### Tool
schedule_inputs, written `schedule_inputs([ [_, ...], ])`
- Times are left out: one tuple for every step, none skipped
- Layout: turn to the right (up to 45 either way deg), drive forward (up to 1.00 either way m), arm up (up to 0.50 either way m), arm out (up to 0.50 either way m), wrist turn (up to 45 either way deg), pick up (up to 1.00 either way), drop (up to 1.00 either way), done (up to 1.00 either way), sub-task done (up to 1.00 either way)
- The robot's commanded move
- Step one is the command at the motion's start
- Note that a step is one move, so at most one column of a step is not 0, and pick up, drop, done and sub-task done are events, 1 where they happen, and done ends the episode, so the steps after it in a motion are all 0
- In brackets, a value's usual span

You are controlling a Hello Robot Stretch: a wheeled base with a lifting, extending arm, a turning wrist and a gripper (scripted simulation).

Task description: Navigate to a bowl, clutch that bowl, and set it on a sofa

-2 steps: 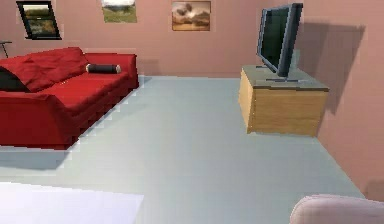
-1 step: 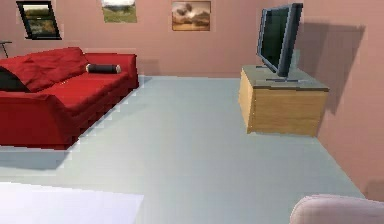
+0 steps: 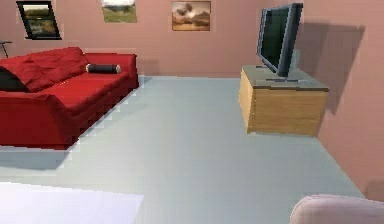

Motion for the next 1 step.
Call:
schedule_inputs([
  [0.0, 0.00, 0.00, -0.08, 0.0, 0.00, 0.00, 0.00, 0.00],
])
